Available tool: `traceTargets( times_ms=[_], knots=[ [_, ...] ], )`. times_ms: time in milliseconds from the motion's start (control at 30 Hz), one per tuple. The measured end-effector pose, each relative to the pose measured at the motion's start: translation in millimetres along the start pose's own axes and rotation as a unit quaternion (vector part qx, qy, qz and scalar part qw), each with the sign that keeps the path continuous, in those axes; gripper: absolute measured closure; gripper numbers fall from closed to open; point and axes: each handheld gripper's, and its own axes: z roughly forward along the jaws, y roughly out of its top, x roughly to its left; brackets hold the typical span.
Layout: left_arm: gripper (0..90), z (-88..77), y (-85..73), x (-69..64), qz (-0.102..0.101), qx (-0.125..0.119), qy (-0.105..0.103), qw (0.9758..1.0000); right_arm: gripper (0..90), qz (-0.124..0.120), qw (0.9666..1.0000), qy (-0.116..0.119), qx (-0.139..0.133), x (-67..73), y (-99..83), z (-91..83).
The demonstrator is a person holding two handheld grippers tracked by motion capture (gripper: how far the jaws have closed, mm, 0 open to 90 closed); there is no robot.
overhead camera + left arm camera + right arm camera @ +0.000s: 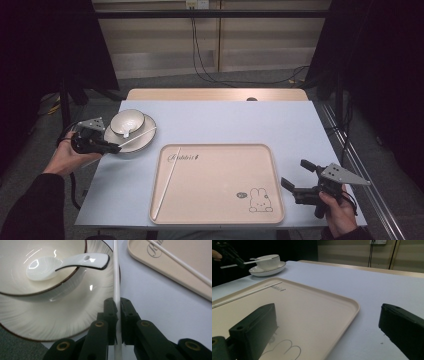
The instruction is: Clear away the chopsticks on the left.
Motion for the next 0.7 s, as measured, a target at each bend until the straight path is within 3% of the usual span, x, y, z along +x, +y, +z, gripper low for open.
traceTargets(
  times_ms=[333,400,500,700],
  knots=[
    [84.7,-21.9,-15.4,-29.2,-0.046,-0.014,0.001,0.9988,1.4,0.004,1.0,0.0,0.0,0.6,0.0,0.9],
    [84.7,-22.5,-17.3,-35.7,-0.056,-0.008,0.007,0.9984,1.5,0.002,1.0,-0.001,0.0,0.5,0.1,0.8],
    [84.7,-21.4,-20.4,-49.9,-0.081,-0.021,0.008,0.9964,1.4,0.001,1.0,0.0,-0.001,0.5,0.1,0.5],
    [84.5,-16.2,-20.3,-74.2,-0.103,-0.039,0.014,0.9938,1.4,0.004,1.0,0.002,-0.003,1.5,0.4,0.7]
  ],
)
